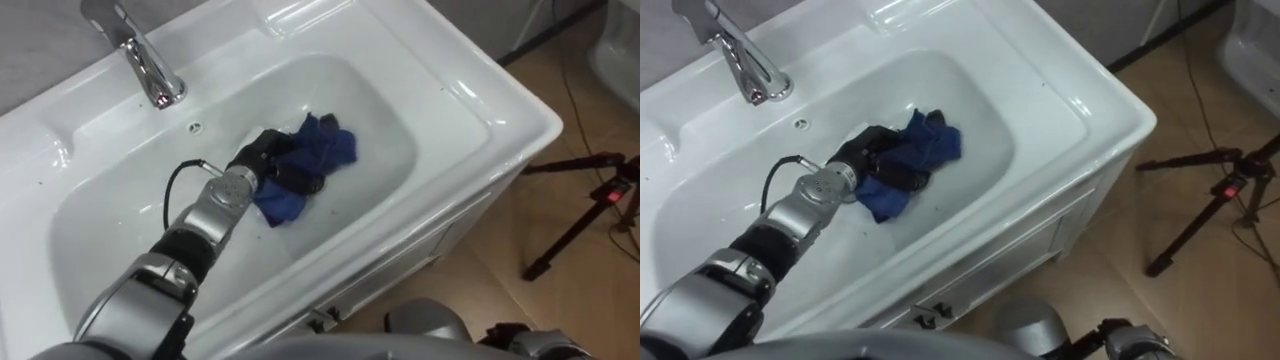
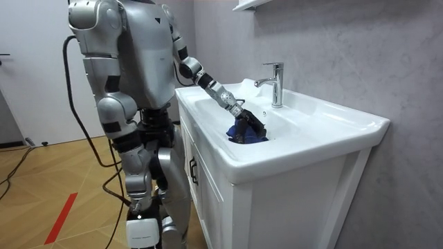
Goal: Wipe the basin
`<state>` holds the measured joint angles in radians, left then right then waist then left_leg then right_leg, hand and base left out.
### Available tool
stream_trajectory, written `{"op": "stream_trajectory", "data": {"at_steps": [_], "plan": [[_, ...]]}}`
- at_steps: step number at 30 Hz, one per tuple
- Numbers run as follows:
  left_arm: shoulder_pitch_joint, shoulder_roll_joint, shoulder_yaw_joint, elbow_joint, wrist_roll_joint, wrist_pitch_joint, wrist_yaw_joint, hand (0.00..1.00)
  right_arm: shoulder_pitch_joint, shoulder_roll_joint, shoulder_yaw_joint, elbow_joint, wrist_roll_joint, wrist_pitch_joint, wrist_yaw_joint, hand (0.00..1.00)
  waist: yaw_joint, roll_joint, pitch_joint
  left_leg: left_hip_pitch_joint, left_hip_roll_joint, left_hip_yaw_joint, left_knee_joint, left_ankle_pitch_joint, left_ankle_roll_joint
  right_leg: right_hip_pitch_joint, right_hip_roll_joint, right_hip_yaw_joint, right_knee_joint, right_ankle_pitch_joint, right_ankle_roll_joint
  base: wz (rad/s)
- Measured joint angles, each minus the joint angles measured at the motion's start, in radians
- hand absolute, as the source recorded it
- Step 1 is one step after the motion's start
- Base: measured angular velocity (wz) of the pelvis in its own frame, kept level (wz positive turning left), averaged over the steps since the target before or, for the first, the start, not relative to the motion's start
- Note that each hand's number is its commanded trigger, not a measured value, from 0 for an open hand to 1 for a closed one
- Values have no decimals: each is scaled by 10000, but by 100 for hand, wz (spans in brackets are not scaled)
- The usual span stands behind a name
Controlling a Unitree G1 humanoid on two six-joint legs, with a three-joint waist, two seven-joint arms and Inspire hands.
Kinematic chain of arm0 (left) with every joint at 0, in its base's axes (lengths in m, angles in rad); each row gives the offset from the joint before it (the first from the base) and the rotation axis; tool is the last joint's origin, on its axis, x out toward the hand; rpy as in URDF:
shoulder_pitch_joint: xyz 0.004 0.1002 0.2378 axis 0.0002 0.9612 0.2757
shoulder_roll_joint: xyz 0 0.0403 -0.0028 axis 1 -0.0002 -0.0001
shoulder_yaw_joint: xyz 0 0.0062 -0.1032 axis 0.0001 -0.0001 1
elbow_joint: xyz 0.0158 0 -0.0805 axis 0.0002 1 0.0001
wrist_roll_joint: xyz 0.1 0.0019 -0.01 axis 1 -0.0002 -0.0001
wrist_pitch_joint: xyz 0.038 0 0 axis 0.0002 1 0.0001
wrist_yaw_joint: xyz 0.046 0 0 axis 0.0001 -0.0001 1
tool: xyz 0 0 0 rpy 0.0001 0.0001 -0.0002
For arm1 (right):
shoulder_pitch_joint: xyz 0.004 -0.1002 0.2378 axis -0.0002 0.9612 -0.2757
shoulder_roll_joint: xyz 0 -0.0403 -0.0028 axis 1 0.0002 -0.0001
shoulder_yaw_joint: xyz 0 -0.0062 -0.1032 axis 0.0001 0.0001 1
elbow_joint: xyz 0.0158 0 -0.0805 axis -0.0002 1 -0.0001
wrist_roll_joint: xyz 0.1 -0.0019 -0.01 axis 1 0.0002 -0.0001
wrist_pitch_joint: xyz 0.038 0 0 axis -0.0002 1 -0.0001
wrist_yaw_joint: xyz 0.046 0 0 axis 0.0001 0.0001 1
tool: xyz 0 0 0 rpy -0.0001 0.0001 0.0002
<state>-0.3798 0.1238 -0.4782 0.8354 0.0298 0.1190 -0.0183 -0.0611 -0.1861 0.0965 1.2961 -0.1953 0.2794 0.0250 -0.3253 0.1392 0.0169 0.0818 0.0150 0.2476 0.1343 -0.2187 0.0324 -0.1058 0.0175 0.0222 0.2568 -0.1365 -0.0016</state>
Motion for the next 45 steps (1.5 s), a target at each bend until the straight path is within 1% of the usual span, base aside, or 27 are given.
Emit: {"op": "stream_trajectory", "data": {"at_steps": [1, 5, 9, 11, 18, 21, 23, 24, 26, 27, 28, 29, 30, 32, 33, 34, 35, 36, 37, 38, 39, 40, 41, 42, 43, 44, 45], "plan": [[3, -14, -111, -191, 1, 116, -46, 100, -15, 3, -1, 15, 4, -28, 2, 0, -9, 3, -2, 5, -8, -4, 0, -26, 43, -6, -15, -30, -23, -41, 21, 11], [-59, -73, -479, -684, -3, 261, -267, 100, -253, -18, 8, 330, 125, -241, -18, 0, -83, 3, -2, 3, -78, -14, 15, -35, 63, 18, -132, -125, -27, -103, 95, 10], [-166, -177, -710, -851, -4, 365, -389, 100, -311, -28, 246, 386, 538, -393, -77, 0, -78, -1, 0, -10, -145, -7, 119, -29, 72, 92, -231, -132, -112, -139, 155, 4], [-215, -275, -781, -884, 6, 458, -455, 100, -314, -53, 394, 421, 668, -411, -141, 0, -85, -2, 1, 5, -174, 1, 196, -29, 71, 207, -286, -162, -207, -146, 194, 6], [-183, -289, -781, -1018, 136, 453, -552, 100, -356, -40, 366, 525, 806, -497, -274, 0, -73, -21, 20, -39, -196, 31, 183, -29, 71, 204, -349, -350, -189, -188, 219, 4], [-113, -297, -740, -1098, 663, 355, -554, 100, -340, -19, 285, 591, 705, -489, -340, 0, -29, -61, 47, -27, -195, 35, 183, -29, 71, 205, -343, -335, -177, -205, 212, 0], [-27, -294, -703, -1084, 1139, 273, -577, 100, -220, -1, 279, 554, 712, -480, -323, 0, 50, -166, 64, 23, -202, 24, 181, -29, 70, 189, -341, -310, -47, -278, 200, 0], [-14, -242, -639, -1083, 1318, 257, -601, 100, -182, 13, 281, 557, 717, -466, -294, 0, 74, -215, 62, 53, -207, 21, 181, -29, 71, 181, -341, -294, 7, -312, 198, -7], [160, -313, -245, -1092, 2134, 236, -654, 100, -62, 36, 240, 588, 681, -367, -197, 0, 292, -389, 68, 185, -191, 51, 181, -29, 70, 234, -295, -201, 38, -335, 175, -17], [227, -326, -141, -1090, 2253, 217, -654, 100, -16, 36, 168, 588, 675, -374, -188, 0, 307, -424, 70, 212, -179, 75, 181, -30, 69, 266, -285, -200, 20, -331, 166, -11], [371, -337, 86, -1088, 2538, 148, -654, 100, 85, 44, 60, 583, 673, -375, -144, 0, 331, -522, 116, 316, -165, 110, 173, -30, 68, 371, -262, -175, 15, -340, 150, -4], [512, -317, 258, -1085, 2859, 84, -654, 100, 201, 62, -15, 594, 622, -325, -97, 0, 424, -603, 73, 359, -147, 116, 156, -32, 65, 402, -211, -87, 20, -352, 138, -5], [569, -314, 375, -1070, 2956, 58, -653, 100, 242, 76, -14, 597, 583, -275, -84, 0, 504, -638, 68, 363, -137, 117, 156, -33, 65, 404, -190, -52, 19, -353, 136, -9], [783, -318, 859, -996, 3095, 10, -613, 100, 355, 150, -30, 648, 433, -4, -33, 0, 661, -760, 64, 361, -110, 120, 156, -33, 64, 385, -163, -76, 64, -361, 100, 0], [829, -316, 961, -994, 3201, -1, -591, 100, 384, 165, -45, 647, 334, 60, -14, 0, 713, -787, 60, 362, -110, 121, 156, -33, 64, 364, -163, -76, 109, -378, 89, 0], [931, -322, 1207, -982, 3395, -7, -541, 100, 440, 189, -101, 644, 189, 137, 2, 0, 878, -833, 75, 412, -114, 120, 149, -33, 64, 347, -153, -40, 207, -407, 70, -12], [1157, -309, 1592, -960, 3599, -79, -492, 100, 453, 211, -130, 644, 22, 240, 12, 0, 999, -868, 73, 486, -112, 105, 114, -33, 64, 377, -123, 8, 258, -425, 42, -18], [1237, -296, 1780, -886, 3707, -143, -452, 100, 476, 225, -174, 645, -87, 263, 15, 0, 1087, -892, 69, 512, -113, 99, 93, -33, 64, 381, -115, 15, 319, -445, 19, -15], [1401, -226, 2132, -759, 3781, -184, -278, 100, 523, 260, -229, 645, -159, 297, 17, 0, 1176, -962, 25, 544, -113, 22, 91, -34, 62, 393, -110, -6, 385, -482, -8, 0], [1592, -47, 2519, -744, 3838, -263, -73, 100, 518, 326, -420, 642, -322, 367, 11, 0, 1194, -1022, -11, 520, -125, -50, 75, -44, 44, 381, -72, -65, 376, -477, -32, 6], [1677, 68, 2686, -745, 3956, -326, 55, 100, 499, 368, -501, 645, -423, 419, 2, 0, 1212, -1050, -27, 509, -107, -55, 45, -56, 25, 363, -34, -74, 367, -464, -52, 8], [1825, 326, 2968, -745, 4251, -397, 364, 100, 497, 432, -642, 645, -537, 500, -18, 0, 1276, -1102, -81, 508, -45, -77, -74, -83, -53, 371, 57, -70, 359, -421, -103, -5], [1978, 604, 3271, -673, 4935, -409, 783, 100, 515, 444, -775, 631, -575, 509, -27, 0, 1425, -1156, -118, 521, 0, -59, -92, -71, -96, 364, 111, -51, 354, -349, -167, -12], [2095, 760, 3412, -672, 5224, -426, 996, 100, 532, 443, -797, 616, -645, 541, -40, 0, 1494, -1173, -152, 524, 34, -40, -92, -85, -128, 368, 147, -44, 340, -324, -197, -21], [2321, 1008, 3753, -653, 5975, -429, 1552, 100, 572, 463, -816, 576, -921, 687, -85, 0, 1614, -1182, -212, 540, 90, -9, -140, -90, -185, 381, 210, -46, 330, -278, -266, -16], [2531, 1213, 3909, -667, 6609, -427, 2162, 100, 653, 460, -869, 538, -1079, 842, -168, 0, 1722, -1201, -290, 574, 132, -12, -189, -52, -252, 409, 269, -46, 301, -240, -329, -10], [2647, 1370, 3914, -665, 7045, -396, 2501, 100, 651, 460, -911, 534, -1183, 933, -195, 0, 1739, -1201, -291, 609, 153, -25, -197, -34, -283, 445, 294, -51, 239, -228, -351, 0]]}}
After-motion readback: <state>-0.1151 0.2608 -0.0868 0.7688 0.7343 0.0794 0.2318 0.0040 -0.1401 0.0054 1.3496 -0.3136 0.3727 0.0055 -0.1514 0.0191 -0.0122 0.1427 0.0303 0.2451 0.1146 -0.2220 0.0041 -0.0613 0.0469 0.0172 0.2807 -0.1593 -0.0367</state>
